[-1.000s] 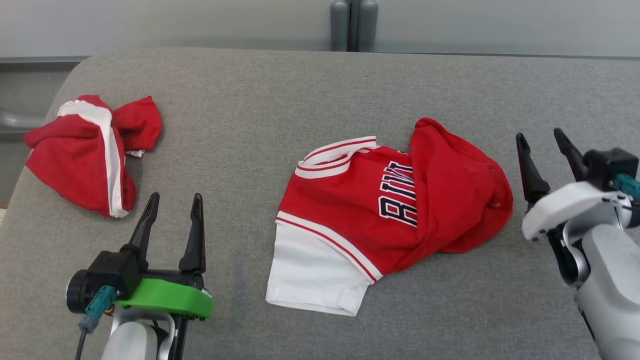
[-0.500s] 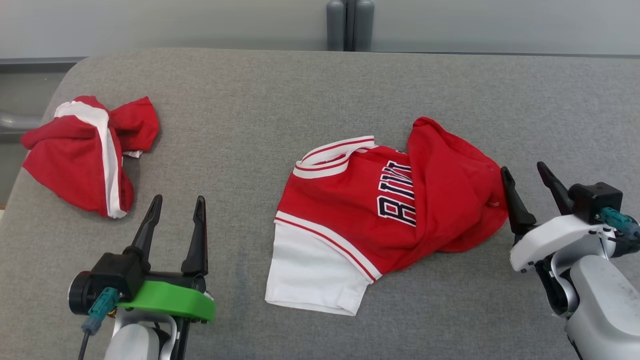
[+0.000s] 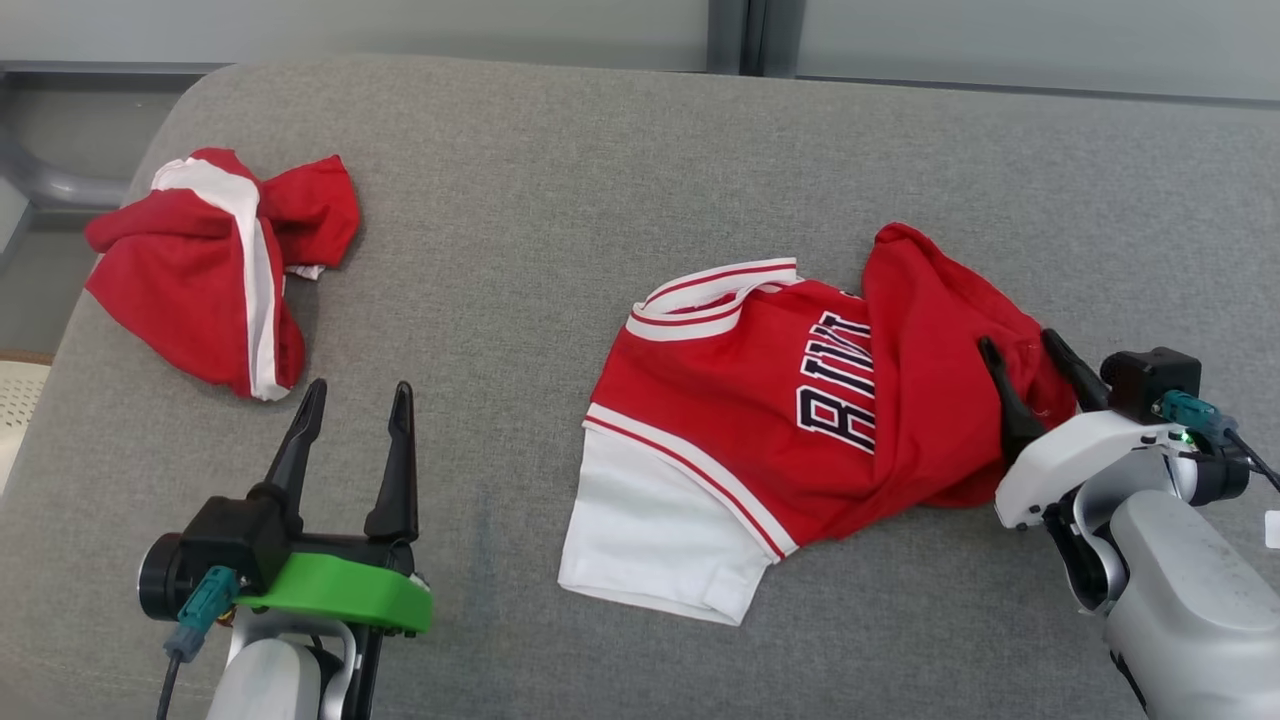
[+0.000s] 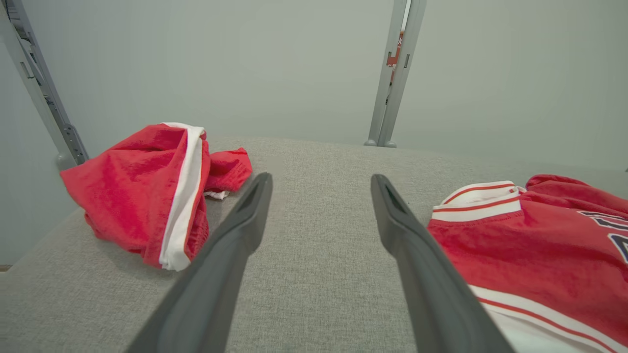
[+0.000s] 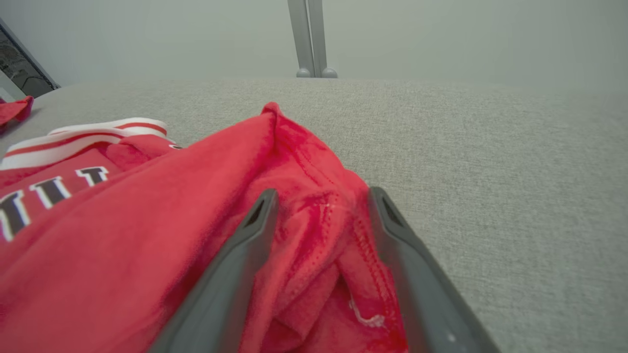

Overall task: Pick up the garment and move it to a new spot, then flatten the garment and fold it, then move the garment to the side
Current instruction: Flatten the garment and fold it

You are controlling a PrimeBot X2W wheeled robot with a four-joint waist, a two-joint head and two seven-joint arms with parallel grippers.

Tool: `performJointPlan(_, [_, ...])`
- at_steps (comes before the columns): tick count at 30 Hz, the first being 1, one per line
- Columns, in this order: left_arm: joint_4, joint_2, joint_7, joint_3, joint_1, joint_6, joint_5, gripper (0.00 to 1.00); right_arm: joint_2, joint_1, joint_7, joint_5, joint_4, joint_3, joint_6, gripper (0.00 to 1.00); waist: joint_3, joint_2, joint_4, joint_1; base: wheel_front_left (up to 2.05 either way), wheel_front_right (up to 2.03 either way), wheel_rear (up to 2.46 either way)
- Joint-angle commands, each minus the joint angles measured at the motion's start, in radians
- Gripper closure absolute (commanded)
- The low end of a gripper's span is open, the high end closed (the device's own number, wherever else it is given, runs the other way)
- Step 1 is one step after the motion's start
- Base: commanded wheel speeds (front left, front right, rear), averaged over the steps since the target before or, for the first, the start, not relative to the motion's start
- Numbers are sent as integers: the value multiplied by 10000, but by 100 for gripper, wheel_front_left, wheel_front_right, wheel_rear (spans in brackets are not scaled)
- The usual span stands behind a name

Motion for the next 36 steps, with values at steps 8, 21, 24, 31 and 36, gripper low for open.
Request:
performJointPlan(8, [54, 48, -4, 157, 157, -32, 63, 0, 13, 612, -30, 116, -857, -253, -16, 100, -235, -1, -281, 0, 0, 0, 0])
performJointPlan(21, [66, 71, -4, 178, 508, -32, 80, 0, -141, 3163, -31, -198, -4030, -1702, -14, 100, -791, -1, -961, 0, 0, 0, 0])
performJointPlan(24, [76, 67, -4, 203, 609, -32, 67, 0, -149, 4016, -31, -125, -4586, -2037, -14, 100, -854, -1, -1071, 0, 0, 0, 0])
performJointPlan(31, [75, 96, -4, 289, 744, -32, 26, 0, 216, 5678, 25, 89, -5261, -2846, -14, 100, -934, -1, -1353, 0, 0, 0, 0])
performJointPlan(36, [120, 107, -4, 263, 778, -30, 32, 0, 379, 5756, 19, -85, -5235, -2964, -16, 0, -1010, -1, -1519, 0, 0, 0, 0])
